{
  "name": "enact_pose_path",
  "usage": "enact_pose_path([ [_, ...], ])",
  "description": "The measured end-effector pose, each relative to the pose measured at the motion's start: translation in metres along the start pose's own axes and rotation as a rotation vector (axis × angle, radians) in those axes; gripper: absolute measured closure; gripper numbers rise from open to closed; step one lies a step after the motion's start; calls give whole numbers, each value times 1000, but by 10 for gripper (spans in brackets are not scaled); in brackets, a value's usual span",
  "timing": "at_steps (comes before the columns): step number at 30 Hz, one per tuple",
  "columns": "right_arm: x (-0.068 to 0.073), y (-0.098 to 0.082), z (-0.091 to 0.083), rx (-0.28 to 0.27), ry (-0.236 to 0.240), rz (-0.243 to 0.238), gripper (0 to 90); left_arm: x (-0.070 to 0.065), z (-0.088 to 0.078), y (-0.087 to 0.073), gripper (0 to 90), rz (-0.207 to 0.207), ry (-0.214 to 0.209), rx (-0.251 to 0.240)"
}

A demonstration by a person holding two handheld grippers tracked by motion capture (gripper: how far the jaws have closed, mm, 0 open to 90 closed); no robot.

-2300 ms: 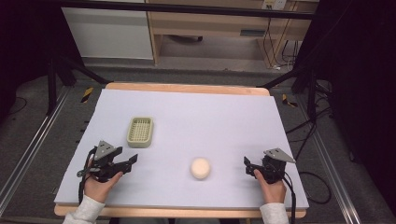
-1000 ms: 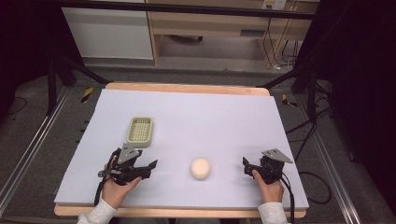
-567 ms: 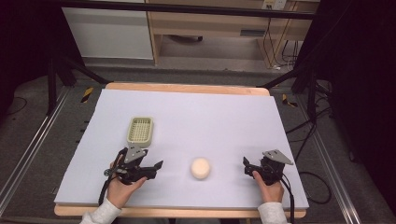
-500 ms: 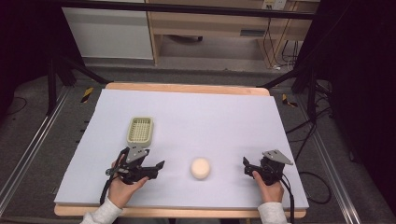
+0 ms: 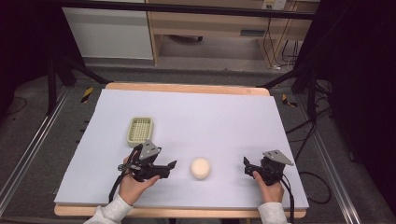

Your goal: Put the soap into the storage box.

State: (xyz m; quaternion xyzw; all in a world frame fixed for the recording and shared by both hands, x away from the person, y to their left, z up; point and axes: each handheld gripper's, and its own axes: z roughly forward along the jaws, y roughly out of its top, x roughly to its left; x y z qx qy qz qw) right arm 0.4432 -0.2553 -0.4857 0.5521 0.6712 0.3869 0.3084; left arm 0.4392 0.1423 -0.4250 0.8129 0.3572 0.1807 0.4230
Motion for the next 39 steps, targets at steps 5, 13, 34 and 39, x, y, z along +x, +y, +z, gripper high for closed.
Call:
enact_pose_path([
  [5,0,0,0,1,3,1,43,-7,5,7,246,6,-17,-3],
  [13,0,0,0,1,4,-1,43,-17,16,15,243,18,-38,7],
  [34,1,0,0,7,6,-3,43,-35,44,24,229,26,-83,38],
  [39,1,0,0,7,4,-5,43,-39,50,24,219,30,-91,47],
])
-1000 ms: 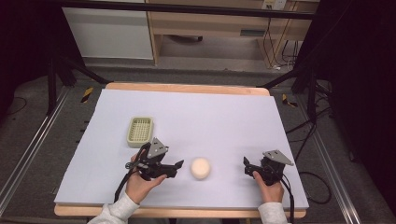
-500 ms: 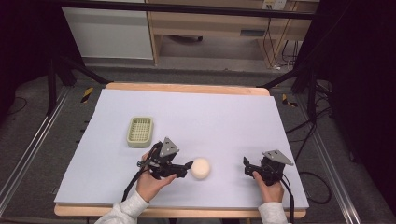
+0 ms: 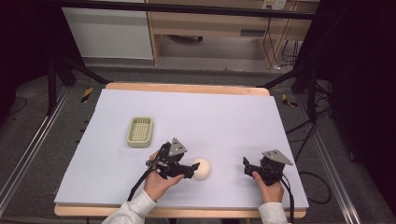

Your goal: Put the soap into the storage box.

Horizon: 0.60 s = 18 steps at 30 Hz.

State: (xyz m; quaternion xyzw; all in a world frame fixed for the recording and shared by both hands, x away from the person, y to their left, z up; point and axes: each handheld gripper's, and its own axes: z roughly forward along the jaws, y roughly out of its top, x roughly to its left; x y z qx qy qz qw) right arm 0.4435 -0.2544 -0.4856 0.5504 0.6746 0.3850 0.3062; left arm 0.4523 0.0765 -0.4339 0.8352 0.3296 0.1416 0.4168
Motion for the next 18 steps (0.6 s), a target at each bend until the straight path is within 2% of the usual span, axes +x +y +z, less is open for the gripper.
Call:
enact_pose_path([
  [12,0,0,0,1,0,-5,43,-9,12,3,177,21,-6,30],
  [18,0,0,0,1,0,-9,43,-13,18,3,153,41,-9,59],
])
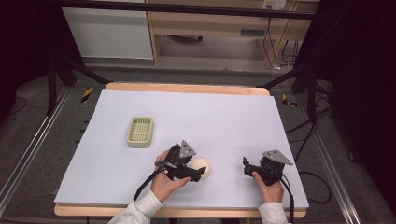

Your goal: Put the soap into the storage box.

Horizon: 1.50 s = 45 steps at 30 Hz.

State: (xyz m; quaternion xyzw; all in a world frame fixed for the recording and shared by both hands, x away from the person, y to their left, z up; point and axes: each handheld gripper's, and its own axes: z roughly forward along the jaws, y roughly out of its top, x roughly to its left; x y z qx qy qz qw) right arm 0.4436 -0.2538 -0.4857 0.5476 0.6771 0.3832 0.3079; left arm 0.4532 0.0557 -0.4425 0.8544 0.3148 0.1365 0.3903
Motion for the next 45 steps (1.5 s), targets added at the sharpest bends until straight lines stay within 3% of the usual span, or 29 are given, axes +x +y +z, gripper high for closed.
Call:
enact_pose_path([
  [15,1,0,0,5,0,-7,43,-8,16,0,116,11,-7,45],
  [31,1,0,0,6,-1,-11,43,-9,30,-6,159,7,-9,116],
  [38,1,0,0,6,1,-9,43,-14,33,-7,220,16,2,113],
  [45,1,0,1,8,0,-10,44,-14,34,-7,224,16,6,115],
])
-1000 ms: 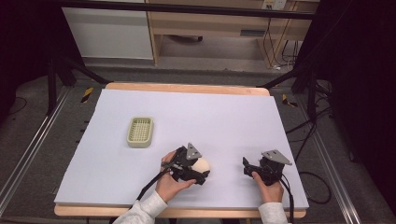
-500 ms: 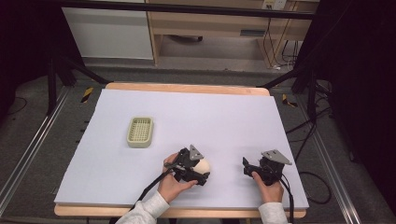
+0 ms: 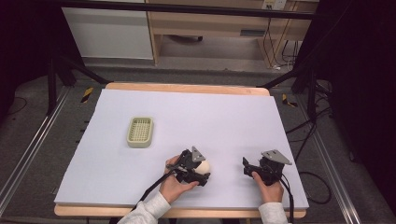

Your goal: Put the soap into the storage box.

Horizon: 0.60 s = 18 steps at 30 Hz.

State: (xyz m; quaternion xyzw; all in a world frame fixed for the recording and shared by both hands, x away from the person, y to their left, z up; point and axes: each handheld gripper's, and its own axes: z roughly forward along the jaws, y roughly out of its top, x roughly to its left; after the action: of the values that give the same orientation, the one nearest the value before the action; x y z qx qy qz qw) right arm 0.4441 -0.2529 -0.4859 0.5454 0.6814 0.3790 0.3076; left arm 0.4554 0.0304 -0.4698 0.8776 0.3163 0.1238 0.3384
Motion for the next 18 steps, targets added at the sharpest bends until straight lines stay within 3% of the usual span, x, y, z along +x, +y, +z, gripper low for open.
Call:
enact_pose_path([
  [18,0,0,0,1,0,-2,45,0,-2,2,228,-16,-1,5],
])
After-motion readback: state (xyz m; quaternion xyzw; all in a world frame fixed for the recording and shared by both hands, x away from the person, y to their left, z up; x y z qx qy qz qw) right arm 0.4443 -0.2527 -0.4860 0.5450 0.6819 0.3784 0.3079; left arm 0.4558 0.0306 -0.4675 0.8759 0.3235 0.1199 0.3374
